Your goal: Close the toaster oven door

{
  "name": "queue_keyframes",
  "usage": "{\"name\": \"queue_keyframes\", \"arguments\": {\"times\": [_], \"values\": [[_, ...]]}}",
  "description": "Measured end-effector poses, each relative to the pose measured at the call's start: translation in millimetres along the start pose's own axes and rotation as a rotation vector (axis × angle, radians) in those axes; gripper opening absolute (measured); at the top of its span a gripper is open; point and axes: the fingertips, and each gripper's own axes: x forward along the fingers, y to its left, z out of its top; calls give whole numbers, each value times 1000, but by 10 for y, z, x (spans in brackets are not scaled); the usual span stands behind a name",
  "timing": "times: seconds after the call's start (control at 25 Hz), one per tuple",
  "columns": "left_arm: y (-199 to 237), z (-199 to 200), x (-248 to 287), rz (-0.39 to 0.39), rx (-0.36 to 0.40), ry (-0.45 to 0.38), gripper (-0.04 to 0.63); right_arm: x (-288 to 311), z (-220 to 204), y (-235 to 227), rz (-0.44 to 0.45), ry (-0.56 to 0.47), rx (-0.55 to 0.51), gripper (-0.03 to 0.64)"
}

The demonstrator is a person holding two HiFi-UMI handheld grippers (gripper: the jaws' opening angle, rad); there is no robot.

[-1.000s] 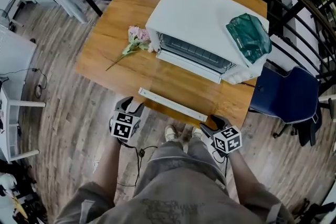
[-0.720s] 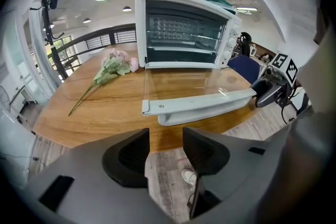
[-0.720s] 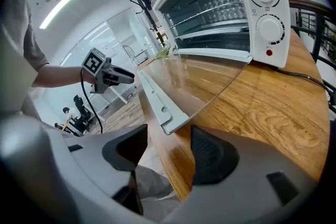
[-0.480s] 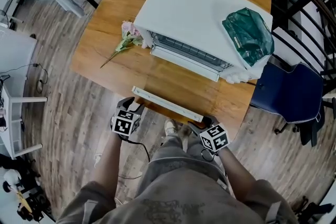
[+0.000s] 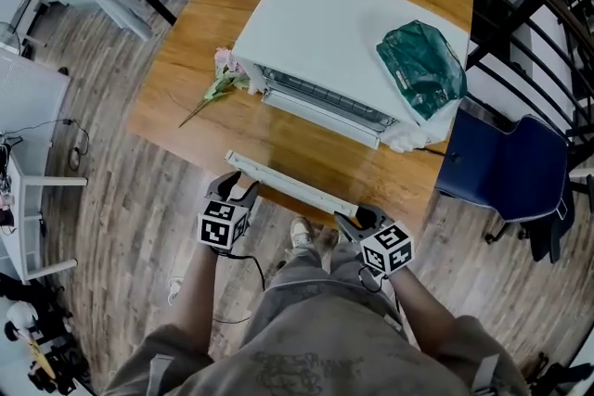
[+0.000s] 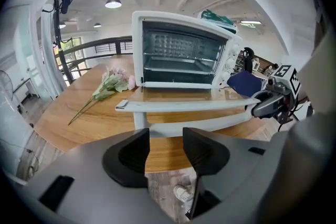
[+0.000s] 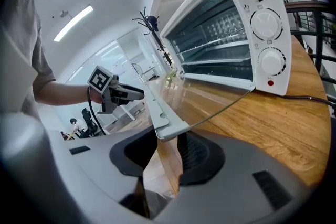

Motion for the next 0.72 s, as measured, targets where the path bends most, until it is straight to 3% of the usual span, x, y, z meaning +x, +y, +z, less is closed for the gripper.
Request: {"name": "queue_keyframes", "arguments": {"times": [0.16,0.36,0.72], "values": [[-66,276,-139,13,16,-60,212,-161,305,36,39,-73,40,135],[-64,612,-253,25,-26,-125,212,-313,593,28,72,-122,91,121],[-45,1137,-395,58,-27,-248,212,-503,1080,-81,148,-233,292,123]]}}
